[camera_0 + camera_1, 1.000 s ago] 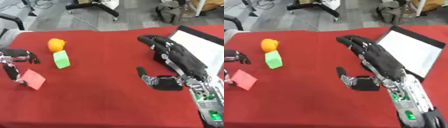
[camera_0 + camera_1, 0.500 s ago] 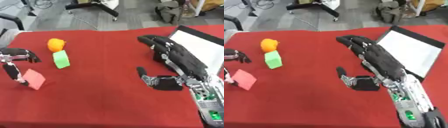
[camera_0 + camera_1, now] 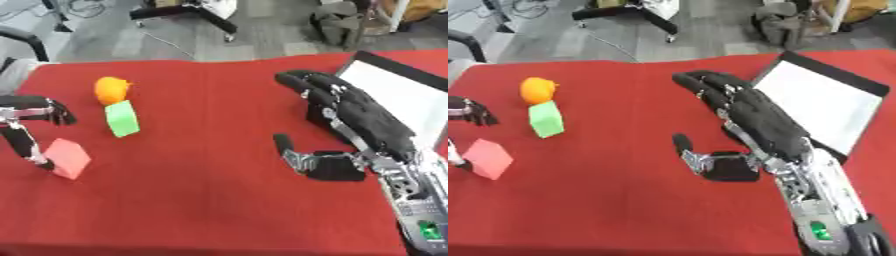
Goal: Pick up the objects with one hand, pass them to the other hand, and then place them into the box on the other side of the table.
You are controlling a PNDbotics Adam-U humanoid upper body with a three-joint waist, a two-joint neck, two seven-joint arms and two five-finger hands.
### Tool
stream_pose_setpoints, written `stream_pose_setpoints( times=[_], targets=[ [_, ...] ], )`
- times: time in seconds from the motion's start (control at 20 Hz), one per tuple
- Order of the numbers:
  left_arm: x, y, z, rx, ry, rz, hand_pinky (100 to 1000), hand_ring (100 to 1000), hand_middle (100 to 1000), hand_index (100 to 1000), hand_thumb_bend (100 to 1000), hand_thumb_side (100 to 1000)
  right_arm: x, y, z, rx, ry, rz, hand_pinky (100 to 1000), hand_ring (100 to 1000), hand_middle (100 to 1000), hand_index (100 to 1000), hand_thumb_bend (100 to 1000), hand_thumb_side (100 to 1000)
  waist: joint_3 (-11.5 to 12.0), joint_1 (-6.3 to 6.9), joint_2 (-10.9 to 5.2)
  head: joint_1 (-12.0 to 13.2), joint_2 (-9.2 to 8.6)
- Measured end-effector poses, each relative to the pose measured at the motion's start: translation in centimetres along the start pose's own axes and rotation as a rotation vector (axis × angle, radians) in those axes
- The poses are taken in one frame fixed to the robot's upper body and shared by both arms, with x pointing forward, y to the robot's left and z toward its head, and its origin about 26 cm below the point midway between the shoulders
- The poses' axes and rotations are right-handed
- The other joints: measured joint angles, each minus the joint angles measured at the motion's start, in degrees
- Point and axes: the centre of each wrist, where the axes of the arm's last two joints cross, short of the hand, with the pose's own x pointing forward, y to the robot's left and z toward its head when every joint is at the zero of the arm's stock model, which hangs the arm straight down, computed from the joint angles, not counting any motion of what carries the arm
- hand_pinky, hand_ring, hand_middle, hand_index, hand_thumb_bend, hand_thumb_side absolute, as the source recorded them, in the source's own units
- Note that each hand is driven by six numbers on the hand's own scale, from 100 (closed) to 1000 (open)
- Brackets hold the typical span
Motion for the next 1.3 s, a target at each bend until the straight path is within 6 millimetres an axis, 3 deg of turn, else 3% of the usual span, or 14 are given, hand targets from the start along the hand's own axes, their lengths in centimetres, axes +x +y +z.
stream_pose_setpoints(
  times=[0.4, 0.9, 1.15, 1.3],
  targets=[
    [0.0, -0.8, -0.2, -0.043, 0.018, -0.029, 758, 733, 730, 857, 671, 146, 0.0, 0.0, 0.0, 0.002, -0.001, 0.000, 872, 910, 872, 1000, 123, 518, -0.03, 0.00, 0.03, 0.01, 0.00],
    [-0.3, -1.8, -0.4, -0.070, 0.027, -0.042, 755, 721, 715, 846, 634, 132, 0.0, 0.0, 0.0, 0.004, -0.001, 0.000, 872, 909, 871, 1000, 120, 519, 0.02, -0.02, 0.10, 0.02, 0.00],
    [-0.1, -2.1, -0.7, -0.072, 0.020, -0.037, 750, 691, 672, 807, 545, 100, 0.0, 0.0, 0.0, 0.004, -0.001, 0.000, 872, 909, 871, 1000, 119, 519, 0.02, -0.03, 0.13, 0.03, 0.00],
    [-0.1, -2.2, -0.8, -0.072, 0.016, -0.033, 736, 631, 598, 744, 417, 100, 0.0, 0.0, 0.0, 0.005, -0.001, 0.000, 872, 909, 871, 1000, 117, 521, -0.01, -0.03, 0.14, 0.05, 0.00]
  ],
)
